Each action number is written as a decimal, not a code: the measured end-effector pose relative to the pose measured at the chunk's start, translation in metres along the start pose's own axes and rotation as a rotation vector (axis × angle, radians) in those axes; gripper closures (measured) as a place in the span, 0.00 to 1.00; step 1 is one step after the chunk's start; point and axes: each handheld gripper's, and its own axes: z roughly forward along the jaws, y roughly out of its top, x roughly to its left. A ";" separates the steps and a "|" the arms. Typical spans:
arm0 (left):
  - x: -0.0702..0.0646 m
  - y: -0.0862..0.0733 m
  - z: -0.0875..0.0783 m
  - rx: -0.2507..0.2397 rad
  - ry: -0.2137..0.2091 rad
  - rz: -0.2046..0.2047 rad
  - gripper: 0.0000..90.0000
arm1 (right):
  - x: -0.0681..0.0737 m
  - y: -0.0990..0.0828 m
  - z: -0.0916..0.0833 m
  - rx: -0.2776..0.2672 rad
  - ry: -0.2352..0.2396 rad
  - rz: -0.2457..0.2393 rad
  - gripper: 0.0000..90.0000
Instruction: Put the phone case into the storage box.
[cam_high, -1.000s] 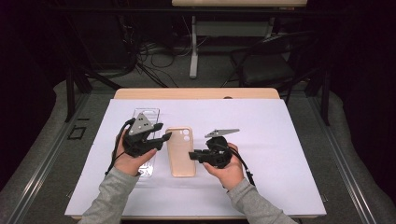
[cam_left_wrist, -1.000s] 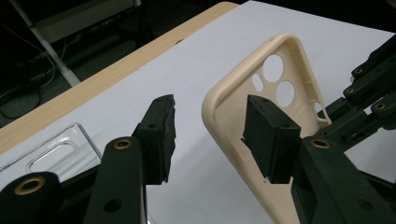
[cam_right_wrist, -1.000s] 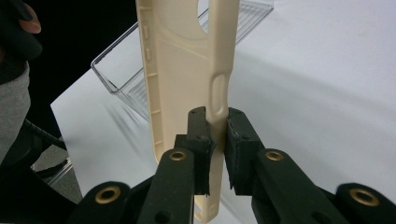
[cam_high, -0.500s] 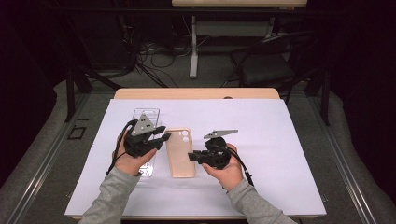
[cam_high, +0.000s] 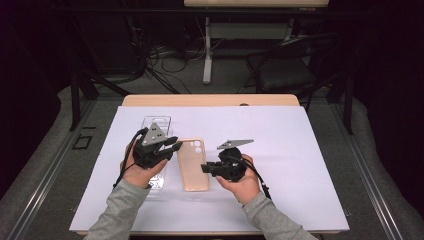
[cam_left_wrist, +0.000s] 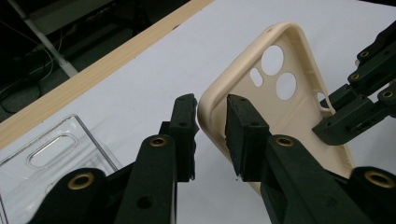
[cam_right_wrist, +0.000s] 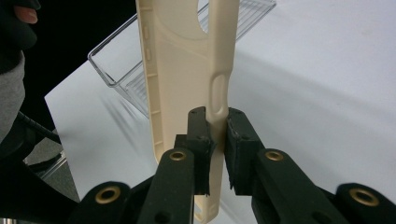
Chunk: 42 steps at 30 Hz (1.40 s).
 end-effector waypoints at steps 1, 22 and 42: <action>0.000 0.000 0.000 0.002 -0.001 0.002 0.82 | 0.000 0.000 0.000 0.001 -0.001 -0.001 0.90; -0.003 0.001 -0.001 0.039 0.026 0.015 0.88 | 0.003 -0.001 0.003 0.013 -0.006 -0.021 0.90; -0.005 0.001 -0.002 0.055 0.038 0.002 0.89 | 0.003 -0.002 0.004 0.014 -0.003 -0.024 0.90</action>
